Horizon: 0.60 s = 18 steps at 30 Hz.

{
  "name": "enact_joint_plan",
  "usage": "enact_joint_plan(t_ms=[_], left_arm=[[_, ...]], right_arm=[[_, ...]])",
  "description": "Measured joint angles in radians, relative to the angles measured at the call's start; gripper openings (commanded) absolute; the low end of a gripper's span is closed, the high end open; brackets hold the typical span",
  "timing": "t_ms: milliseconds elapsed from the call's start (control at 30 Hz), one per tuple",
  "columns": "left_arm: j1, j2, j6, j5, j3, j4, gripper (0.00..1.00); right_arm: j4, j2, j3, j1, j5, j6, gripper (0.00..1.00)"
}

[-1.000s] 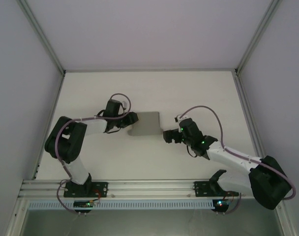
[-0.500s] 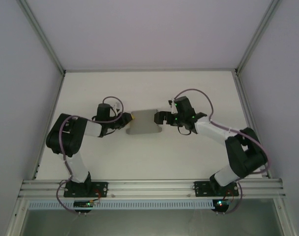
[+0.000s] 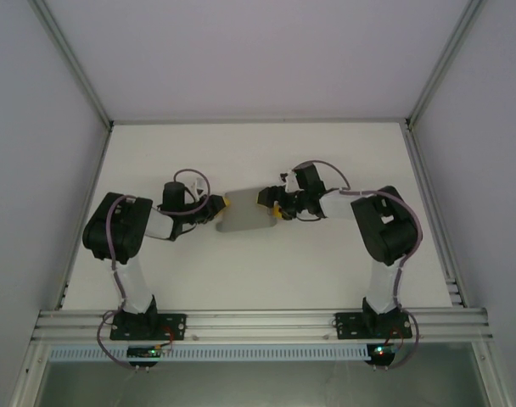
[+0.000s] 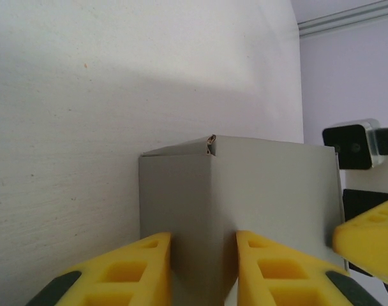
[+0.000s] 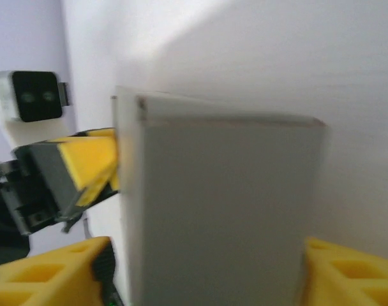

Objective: Assemble paper box

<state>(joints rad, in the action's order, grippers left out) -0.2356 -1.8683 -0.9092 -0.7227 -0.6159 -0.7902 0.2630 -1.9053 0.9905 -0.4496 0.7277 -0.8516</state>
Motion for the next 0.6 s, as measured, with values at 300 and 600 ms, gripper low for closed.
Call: enact_joint_plan(t_ms=[300,600], left_arm=[[0.004,0.034,0.053,0.000,0.000,0.032,0.55],[-0.171,0.375,0.438,0.240,-0.121,0.352,1.00]], right_arm=[[0.105,0.005,-0.003,0.010,0.054,-0.076,0.40],[-0.137,0.248,-0.009,0.075,-0.031,-0.005,0.40]])
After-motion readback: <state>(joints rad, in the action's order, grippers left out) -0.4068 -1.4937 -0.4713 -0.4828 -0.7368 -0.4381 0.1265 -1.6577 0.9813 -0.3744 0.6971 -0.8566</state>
